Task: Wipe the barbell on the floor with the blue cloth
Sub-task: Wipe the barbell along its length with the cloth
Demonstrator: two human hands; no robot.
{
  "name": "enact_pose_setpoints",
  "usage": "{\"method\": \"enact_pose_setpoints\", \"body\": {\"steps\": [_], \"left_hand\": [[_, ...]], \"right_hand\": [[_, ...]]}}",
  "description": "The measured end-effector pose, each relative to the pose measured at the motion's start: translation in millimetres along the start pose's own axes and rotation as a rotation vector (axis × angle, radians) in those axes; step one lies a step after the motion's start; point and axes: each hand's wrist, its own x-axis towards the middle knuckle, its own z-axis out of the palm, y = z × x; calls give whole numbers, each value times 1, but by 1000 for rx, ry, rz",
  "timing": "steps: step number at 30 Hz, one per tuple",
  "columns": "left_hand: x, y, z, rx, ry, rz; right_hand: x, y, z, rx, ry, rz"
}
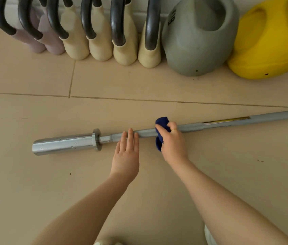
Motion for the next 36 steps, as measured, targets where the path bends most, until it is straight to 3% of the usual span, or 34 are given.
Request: {"method": "enact_pose_setpoints", "body": {"steps": [2, 5, 8, 13, 15, 19, 21, 26, 29, 33, 36], "left_hand": [[2, 1, 1, 18, -1, -11], [4, -3, 1, 66, 32, 2], [3, -2, 7, 91, 42, -4], [2, 14, 2, 34, 17, -101], [2, 15, -1, 55, 12, -111], [-2, 10, -4, 55, 66, -115], [-1, 6, -3, 43, 82, -134], [-2, 0, -18, -13, 81, -91], [0, -1, -24, -72, 31, -120], [-2, -14, -28, -312, 78, -167], [-3, -35, -26, -267, 166, -145]], "right_hand": [[4, 25, -15, -33, 1, -10], [13, 73, -47, -89, 206, 185], [12, 85, -58, -97, 246, 332], [-3, 59, -39, -26, 19, 57], [3, 70, -47, -46, 17, 22], [15, 102, -80, -84, 213, 345], [11, 92, -79, -92, 197, 378], [-11, 30, -24, -49, -83, 57], [-11, 31, -21, -187, -86, -59], [6, 49, -44, -191, 140, 244], [5, 21, -32, -190, 24, 209]]}}
